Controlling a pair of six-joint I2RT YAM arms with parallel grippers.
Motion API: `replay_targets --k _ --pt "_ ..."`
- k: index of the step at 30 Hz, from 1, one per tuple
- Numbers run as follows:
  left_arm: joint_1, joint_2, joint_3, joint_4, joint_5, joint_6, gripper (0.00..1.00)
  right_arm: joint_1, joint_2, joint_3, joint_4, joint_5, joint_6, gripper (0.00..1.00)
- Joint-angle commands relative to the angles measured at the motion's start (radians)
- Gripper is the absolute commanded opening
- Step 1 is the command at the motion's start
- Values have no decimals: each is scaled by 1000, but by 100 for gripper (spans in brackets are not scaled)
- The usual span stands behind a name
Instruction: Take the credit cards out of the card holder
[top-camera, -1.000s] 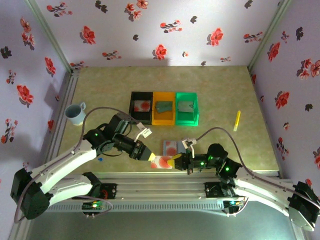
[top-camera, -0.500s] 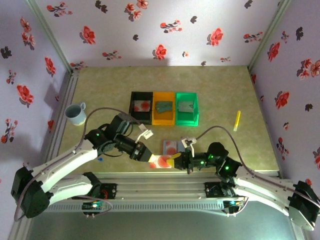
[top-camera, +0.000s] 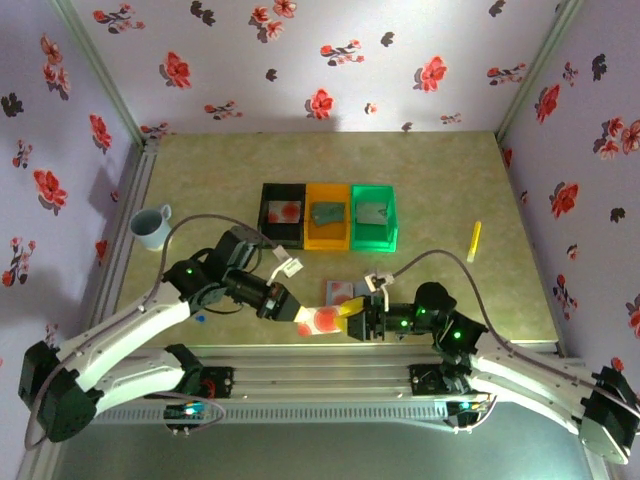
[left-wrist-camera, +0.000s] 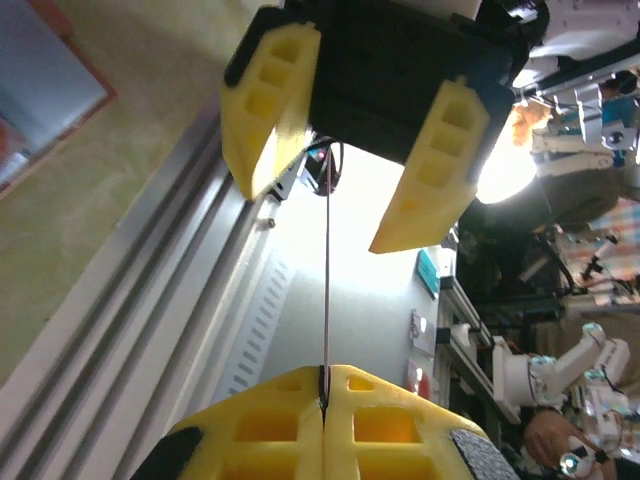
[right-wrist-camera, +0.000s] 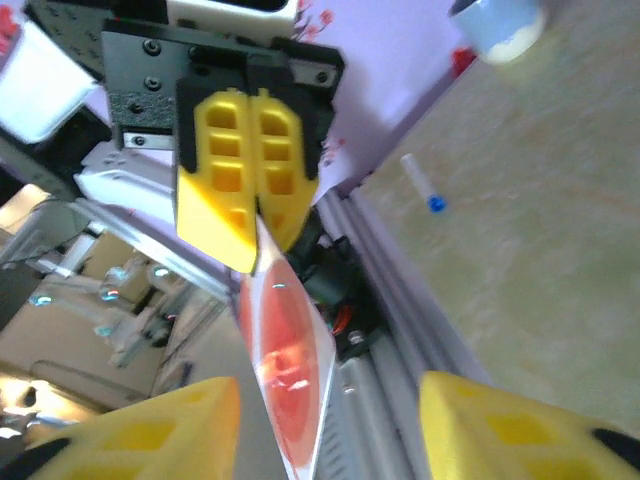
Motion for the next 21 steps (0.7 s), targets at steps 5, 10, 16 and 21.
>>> replay_targets --k 5,10,16,21 --pt "102 18 81 -129 -211 60 0 -36 -102 183 -524 407 -100 77" --pt "165 25 165 -188 -418 84 0 -36 -114 369 -798 593 -137 89" --pt "233 79 270 -219 -592 112 0 -36 -18 573 -1087 786 -209 99" --pt "302 218 368 -240 -622 152 0 -37 -46 639 -1205 950 -272 99"
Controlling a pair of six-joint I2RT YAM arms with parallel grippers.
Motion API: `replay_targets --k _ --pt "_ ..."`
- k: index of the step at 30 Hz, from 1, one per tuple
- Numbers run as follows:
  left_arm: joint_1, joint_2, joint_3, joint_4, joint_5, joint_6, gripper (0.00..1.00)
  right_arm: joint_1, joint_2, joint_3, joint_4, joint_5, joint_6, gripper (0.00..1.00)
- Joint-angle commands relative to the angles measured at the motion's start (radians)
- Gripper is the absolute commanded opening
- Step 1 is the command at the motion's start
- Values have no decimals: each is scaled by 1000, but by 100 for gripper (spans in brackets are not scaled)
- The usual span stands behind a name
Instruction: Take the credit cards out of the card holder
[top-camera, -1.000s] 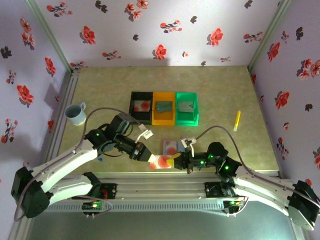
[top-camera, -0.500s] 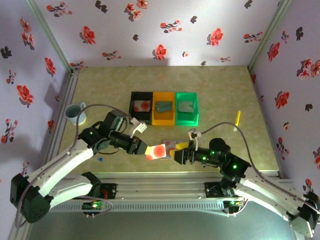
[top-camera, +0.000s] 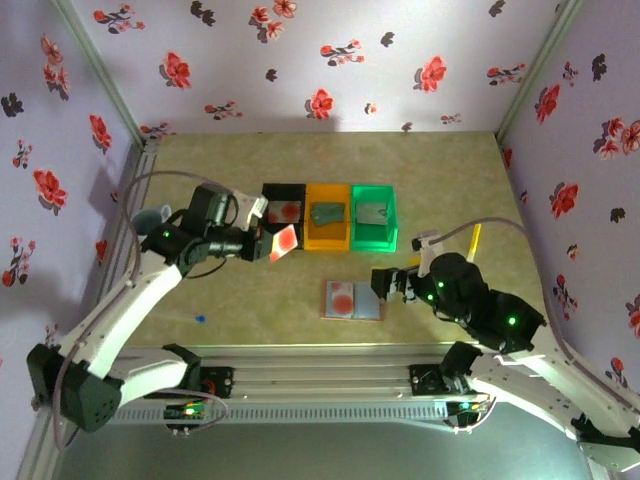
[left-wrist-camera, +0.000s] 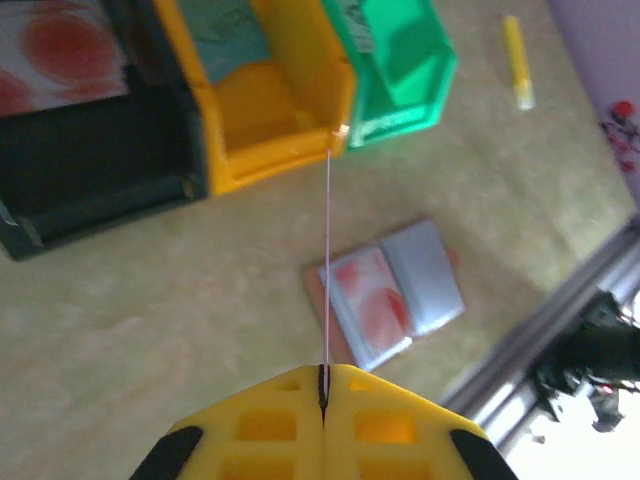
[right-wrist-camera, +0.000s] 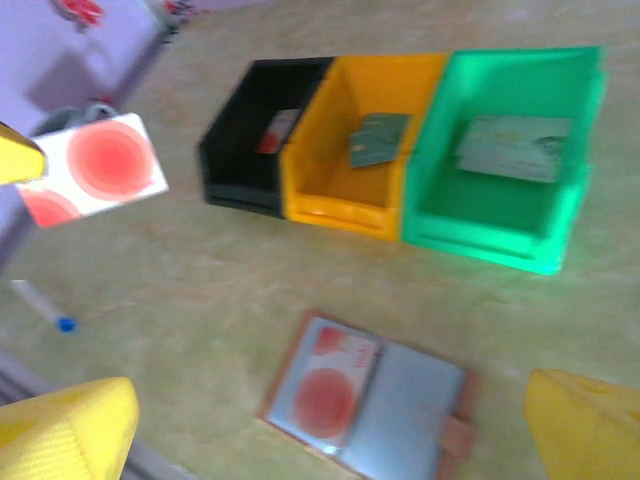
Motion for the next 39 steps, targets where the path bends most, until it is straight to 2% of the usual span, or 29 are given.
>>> replay_targets --k 1,4,7,12,16,18,21,29,39 --pt "44 95 74 -39 -67 69 0 -4 -36 40 -164 187 -82 99" --pt "92 171 127 -37 -71 99 0 -3 -69 32 -194 246 -95 99" --pt "147 253 178 -43 -65 112 0 -4 -105 28 -201 241 -94 99" --pt "213 386 267 -34 44 84 0 -1 -134 85 -247 287 -114 99" --pt "215 462 337 -39 51 92 0 -2 -170 70 -239 296 -183 99" --pt "217 500 364 -55 54 101 0 -2 -183 62 -262 331 -156 99" --pt "218 550 393 -67 80 113 0 -3 -238 37 -233 327 -163 99" --pt "219 700 478 -101 148 127 0 -2 -244 38 -236 313 -165 99" --pt "218 855 597 -158 129 143 0 -2 -241 38 -235 306 -168 99"
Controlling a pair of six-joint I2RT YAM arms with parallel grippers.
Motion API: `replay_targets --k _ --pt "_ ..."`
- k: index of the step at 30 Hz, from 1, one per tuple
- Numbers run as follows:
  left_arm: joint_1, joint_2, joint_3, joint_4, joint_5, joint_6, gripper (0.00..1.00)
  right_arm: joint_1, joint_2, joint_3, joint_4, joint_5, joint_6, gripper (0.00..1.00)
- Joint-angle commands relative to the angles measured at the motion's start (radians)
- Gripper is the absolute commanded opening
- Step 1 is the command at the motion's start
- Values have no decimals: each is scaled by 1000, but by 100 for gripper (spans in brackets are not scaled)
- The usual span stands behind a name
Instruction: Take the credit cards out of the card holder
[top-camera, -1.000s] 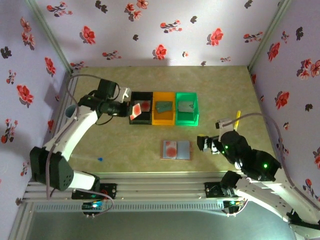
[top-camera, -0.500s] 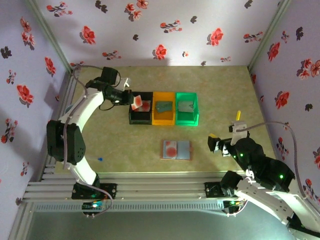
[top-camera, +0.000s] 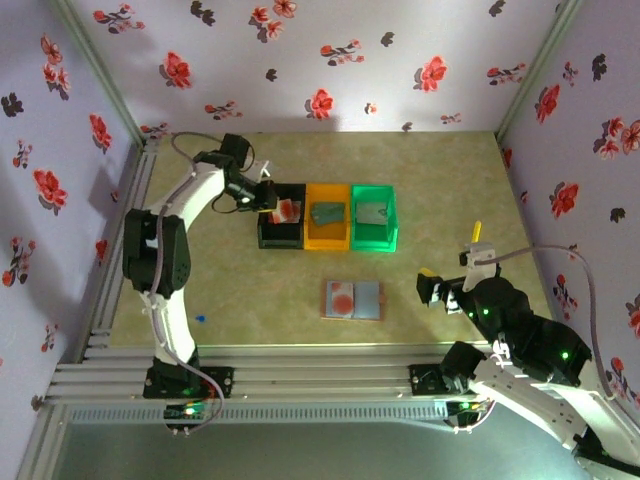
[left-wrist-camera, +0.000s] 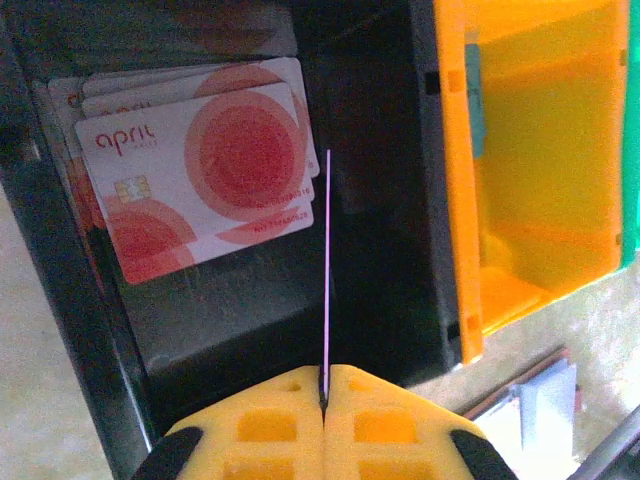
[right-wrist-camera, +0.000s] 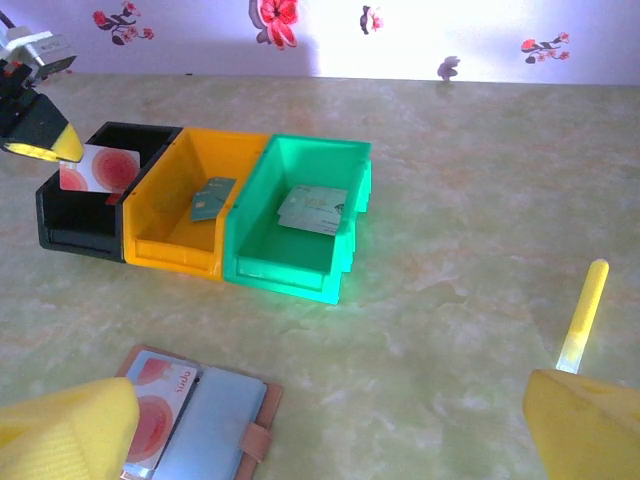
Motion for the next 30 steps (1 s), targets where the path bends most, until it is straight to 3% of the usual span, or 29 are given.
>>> replay_targets --k 1,30 --pt "4 47 65 -67 9 41 0 -2 -1 -5 -2 19 -20 99" --pt "-30 247 287 -227 -8 87 1 -1 -22 -10 -1 18 -21 99"
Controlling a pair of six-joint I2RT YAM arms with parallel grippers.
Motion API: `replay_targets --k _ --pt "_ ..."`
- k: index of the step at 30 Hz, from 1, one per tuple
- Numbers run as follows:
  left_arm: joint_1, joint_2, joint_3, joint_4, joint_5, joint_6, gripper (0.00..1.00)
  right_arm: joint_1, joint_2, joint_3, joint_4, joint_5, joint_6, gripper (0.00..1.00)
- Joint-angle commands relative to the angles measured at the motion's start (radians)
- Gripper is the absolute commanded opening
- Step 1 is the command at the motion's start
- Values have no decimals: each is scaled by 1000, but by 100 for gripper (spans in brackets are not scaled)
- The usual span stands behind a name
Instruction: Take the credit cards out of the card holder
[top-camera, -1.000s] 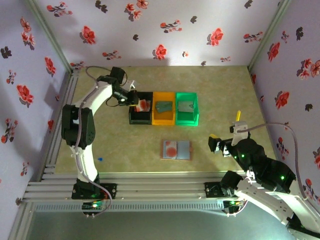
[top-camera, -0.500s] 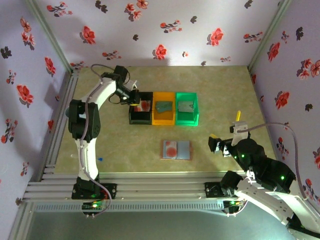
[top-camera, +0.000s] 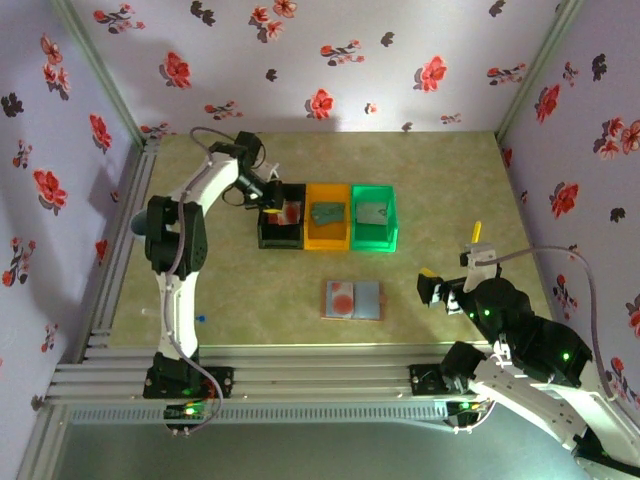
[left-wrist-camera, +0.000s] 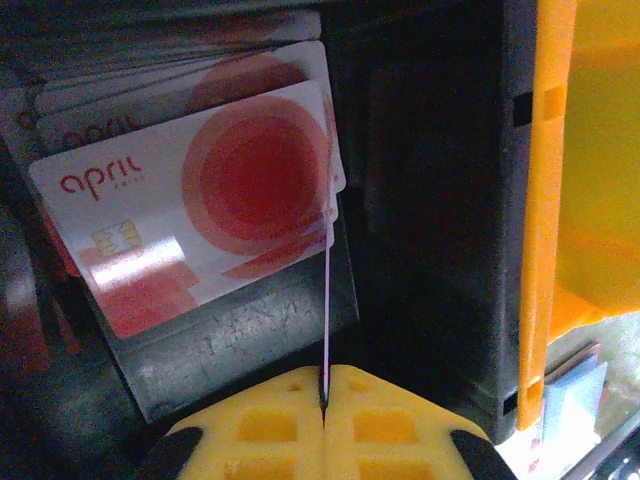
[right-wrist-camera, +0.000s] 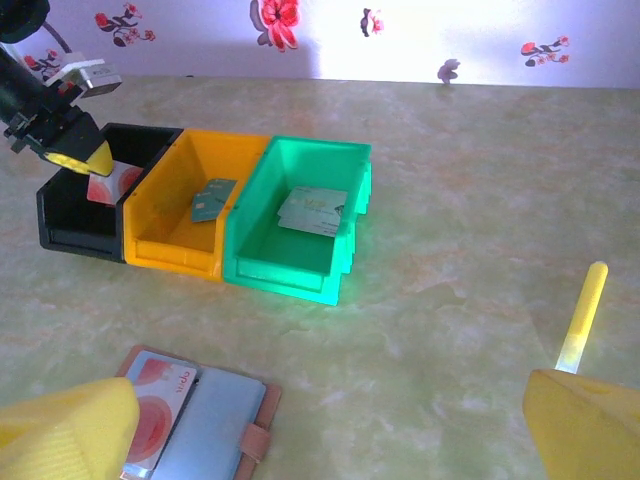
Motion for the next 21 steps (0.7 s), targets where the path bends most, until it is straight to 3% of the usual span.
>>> replay_targets --k 1,21 --pt "-9 39 46 -49 -6 32 0 -3 -16 -9 -2 17 -15 99" --pt "-10 50 112 -73 -31 28 18 -4 -18 -10 1 16 -16 99"
